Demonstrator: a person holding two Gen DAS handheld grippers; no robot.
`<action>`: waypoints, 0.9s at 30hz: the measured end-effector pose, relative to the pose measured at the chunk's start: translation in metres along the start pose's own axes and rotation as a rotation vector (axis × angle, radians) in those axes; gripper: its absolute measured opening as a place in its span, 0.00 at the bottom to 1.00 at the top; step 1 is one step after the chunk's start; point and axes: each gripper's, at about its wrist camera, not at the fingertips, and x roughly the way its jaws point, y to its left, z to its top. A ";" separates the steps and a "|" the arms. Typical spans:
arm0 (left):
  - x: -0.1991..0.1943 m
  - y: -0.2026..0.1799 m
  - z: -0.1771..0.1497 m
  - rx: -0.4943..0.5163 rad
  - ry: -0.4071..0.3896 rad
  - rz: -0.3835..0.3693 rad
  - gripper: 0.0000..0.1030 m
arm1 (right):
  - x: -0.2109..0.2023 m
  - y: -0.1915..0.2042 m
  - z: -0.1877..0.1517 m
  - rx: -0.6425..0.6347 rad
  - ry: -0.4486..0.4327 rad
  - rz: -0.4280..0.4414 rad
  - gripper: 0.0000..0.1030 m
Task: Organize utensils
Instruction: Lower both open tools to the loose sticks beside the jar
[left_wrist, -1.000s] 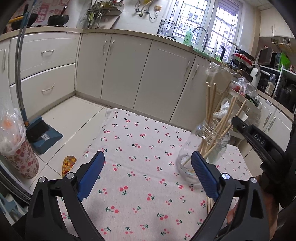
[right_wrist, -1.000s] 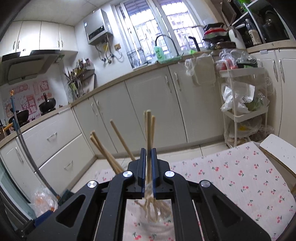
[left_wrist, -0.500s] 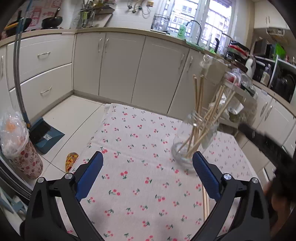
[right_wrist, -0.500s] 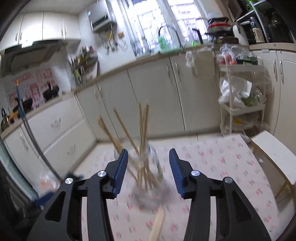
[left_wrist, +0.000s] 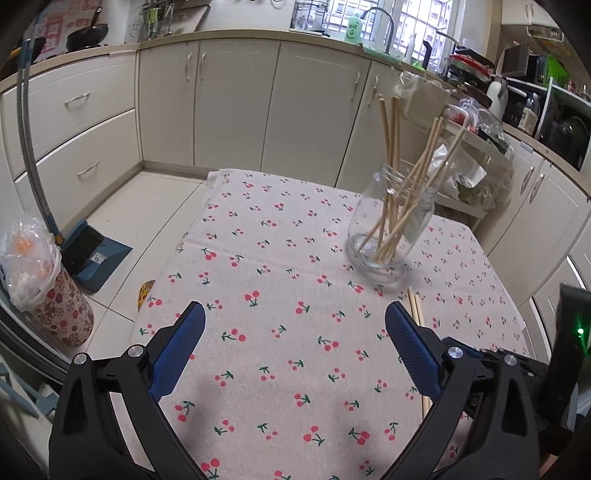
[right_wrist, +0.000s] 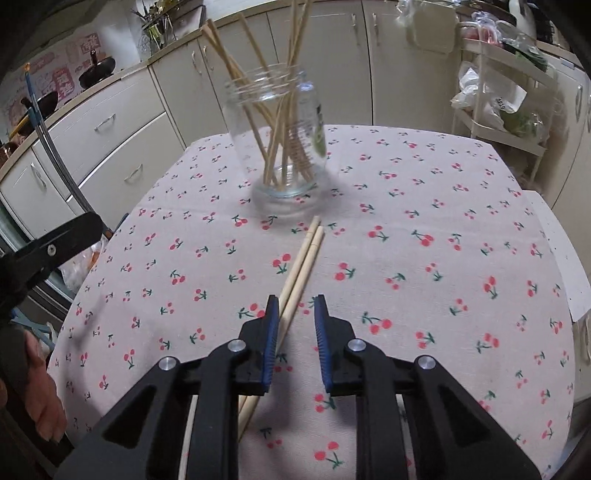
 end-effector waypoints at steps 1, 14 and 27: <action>0.001 -0.001 0.000 0.003 0.005 -0.001 0.91 | 0.001 0.000 0.001 -0.005 0.005 -0.007 0.20; 0.055 -0.077 -0.001 0.156 0.121 -0.062 0.91 | -0.017 -0.058 -0.006 0.084 0.084 0.003 0.17; 0.095 -0.109 -0.019 0.347 0.232 -0.057 0.36 | -0.021 -0.064 -0.007 0.107 0.073 0.034 0.15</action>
